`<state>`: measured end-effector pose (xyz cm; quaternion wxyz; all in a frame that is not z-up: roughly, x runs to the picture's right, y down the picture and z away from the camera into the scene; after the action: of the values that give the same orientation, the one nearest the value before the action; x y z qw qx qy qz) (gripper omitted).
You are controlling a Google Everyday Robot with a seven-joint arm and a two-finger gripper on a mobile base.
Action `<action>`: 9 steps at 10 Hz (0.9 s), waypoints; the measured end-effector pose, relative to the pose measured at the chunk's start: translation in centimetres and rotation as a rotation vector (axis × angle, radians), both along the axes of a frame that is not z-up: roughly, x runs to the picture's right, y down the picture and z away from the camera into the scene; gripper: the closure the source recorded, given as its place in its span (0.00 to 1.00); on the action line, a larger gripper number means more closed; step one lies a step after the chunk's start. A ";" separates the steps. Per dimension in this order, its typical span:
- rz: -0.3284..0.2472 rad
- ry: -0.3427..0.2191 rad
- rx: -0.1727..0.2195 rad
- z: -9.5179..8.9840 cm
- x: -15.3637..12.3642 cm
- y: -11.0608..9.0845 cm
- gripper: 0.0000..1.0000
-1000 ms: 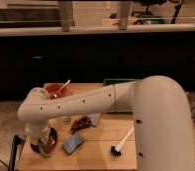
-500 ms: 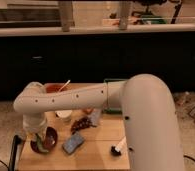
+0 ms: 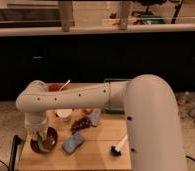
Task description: Place pepper in purple bowl
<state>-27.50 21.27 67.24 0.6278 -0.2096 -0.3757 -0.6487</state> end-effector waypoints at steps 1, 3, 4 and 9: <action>0.001 0.003 -0.001 0.0 0.1 -0.1 0.32; 0.000 0.006 0.000 0.0 0.1 -0.5 0.20; 0.000 0.007 0.002 0.1 0.2 -0.9 0.20; 0.003 0.015 0.026 0.3 0.1 -3.1 0.20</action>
<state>-27.36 18.15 67.54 0.6343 -0.2058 -0.3627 -0.6509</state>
